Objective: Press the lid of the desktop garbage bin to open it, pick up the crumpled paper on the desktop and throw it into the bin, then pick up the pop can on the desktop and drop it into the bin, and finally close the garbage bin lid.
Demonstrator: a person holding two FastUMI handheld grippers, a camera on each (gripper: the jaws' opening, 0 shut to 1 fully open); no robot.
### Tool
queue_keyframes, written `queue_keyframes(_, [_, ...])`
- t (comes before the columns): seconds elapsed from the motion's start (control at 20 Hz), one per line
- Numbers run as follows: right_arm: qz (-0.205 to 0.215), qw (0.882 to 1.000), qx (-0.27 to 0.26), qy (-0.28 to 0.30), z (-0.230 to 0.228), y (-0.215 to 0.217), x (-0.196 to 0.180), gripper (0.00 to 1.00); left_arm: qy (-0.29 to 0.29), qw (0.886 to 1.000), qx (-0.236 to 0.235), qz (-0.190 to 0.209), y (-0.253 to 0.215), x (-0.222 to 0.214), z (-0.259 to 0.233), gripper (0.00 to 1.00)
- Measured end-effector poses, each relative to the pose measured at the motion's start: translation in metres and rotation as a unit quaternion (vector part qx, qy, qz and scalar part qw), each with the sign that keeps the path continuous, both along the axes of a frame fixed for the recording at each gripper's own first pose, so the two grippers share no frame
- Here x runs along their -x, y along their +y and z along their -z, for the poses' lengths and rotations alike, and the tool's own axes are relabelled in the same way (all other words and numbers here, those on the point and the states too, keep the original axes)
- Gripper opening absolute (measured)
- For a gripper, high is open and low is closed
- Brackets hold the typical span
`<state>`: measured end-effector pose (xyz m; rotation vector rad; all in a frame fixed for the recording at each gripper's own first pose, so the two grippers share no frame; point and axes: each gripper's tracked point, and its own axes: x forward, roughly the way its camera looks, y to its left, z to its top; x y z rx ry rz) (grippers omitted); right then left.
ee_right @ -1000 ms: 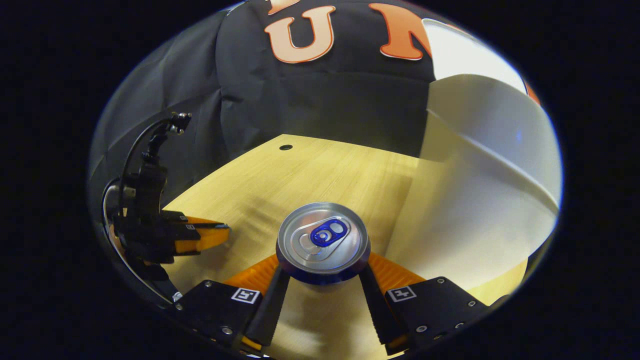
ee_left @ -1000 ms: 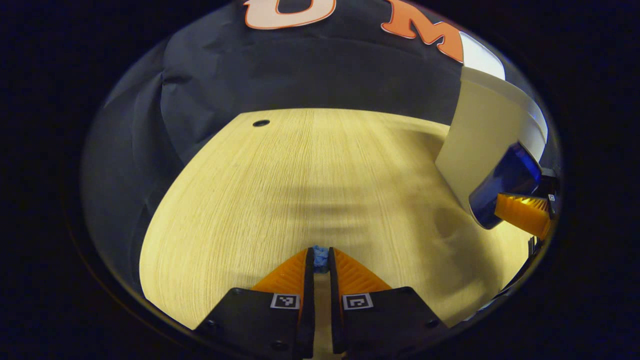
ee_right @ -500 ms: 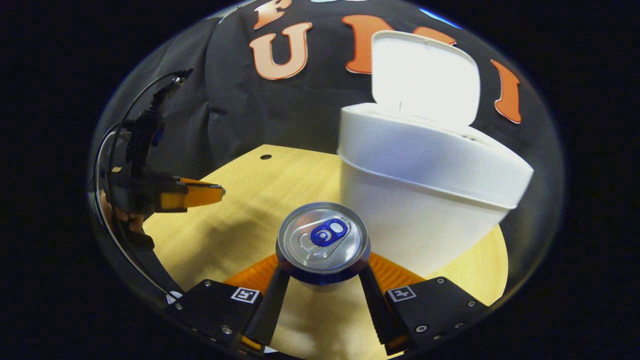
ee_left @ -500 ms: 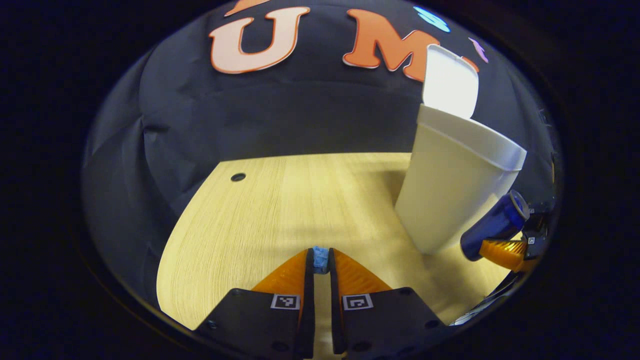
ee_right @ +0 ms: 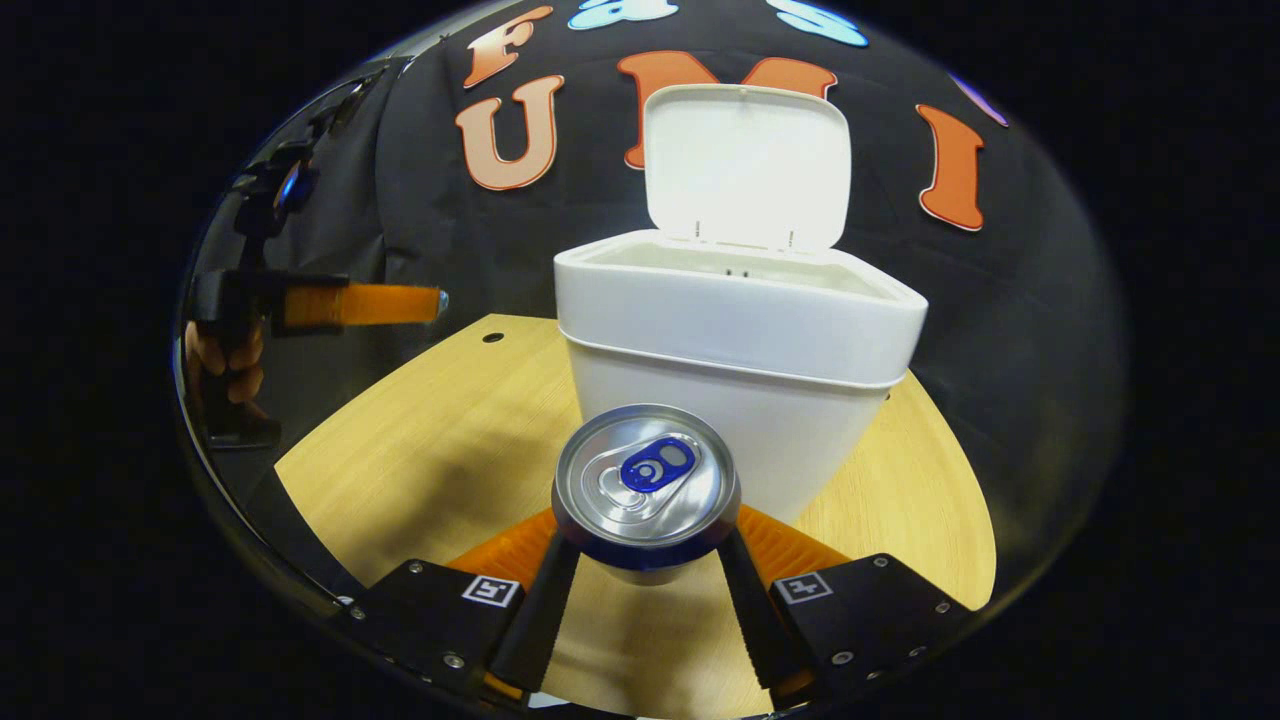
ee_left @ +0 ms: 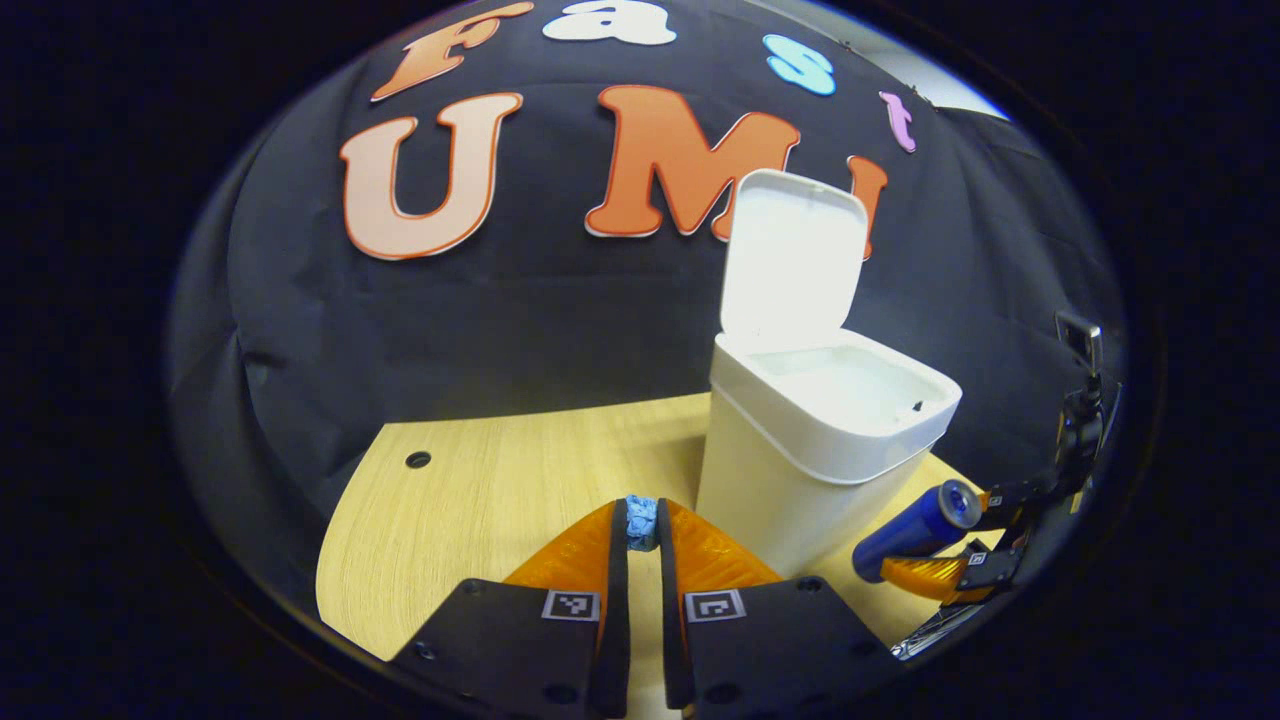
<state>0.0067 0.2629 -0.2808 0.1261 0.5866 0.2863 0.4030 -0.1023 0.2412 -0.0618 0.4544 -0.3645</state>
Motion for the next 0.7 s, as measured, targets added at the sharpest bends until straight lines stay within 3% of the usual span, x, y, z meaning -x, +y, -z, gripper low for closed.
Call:
queue_keyframes(0.05, [0.001,1.000,-0.001,0.001,0.001,-0.003,0.002,0.78,-0.008,1.000,0.002,0.006,-0.013,-0.010,-0.041,0.17])
queue_keyframes(0.1, [0.003,1.000,0.000,0.001,0.002,-0.005,0.002,0.73,-0.015,1.000,0.003,0.011,-0.010,-0.012,-0.032,0.17])
queue_keyframes(0.2, [0.004,1.000,0.001,0.001,0.004,-0.008,0.005,0.78,-0.027,0.999,0.007,0.022,-0.023,-0.016,-0.045,0.17])
queue_keyframes(0.5, [0.017,1.000,0.004,0.004,0.010,-0.022,0.017,0.78,-0.063,0.996,0.021,0.059,-0.051,-0.032,-0.053,0.17])
queue_keyframes(0.55, [0.019,1.000,0.003,0.004,0.010,-0.023,0.018,0.73,-0.069,0.995,0.025,0.064,-0.060,-0.034,-0.060,0.17])
queue_keyframes(0.6, [0.023,1.000,0.004,0.005,0.011,-0.026,0.018,0.78,-0.071,0.995,0.030,0.070,-0.067,-0.037,-0.066,0.17])
queue_keyframes(0.7, [0.030,1.000,0.006,0.004,0.010,-0.032,0.023,0.78,-0.076,0.993,0.035,0.082,-0.081,-0.039,-0.072,0.15])
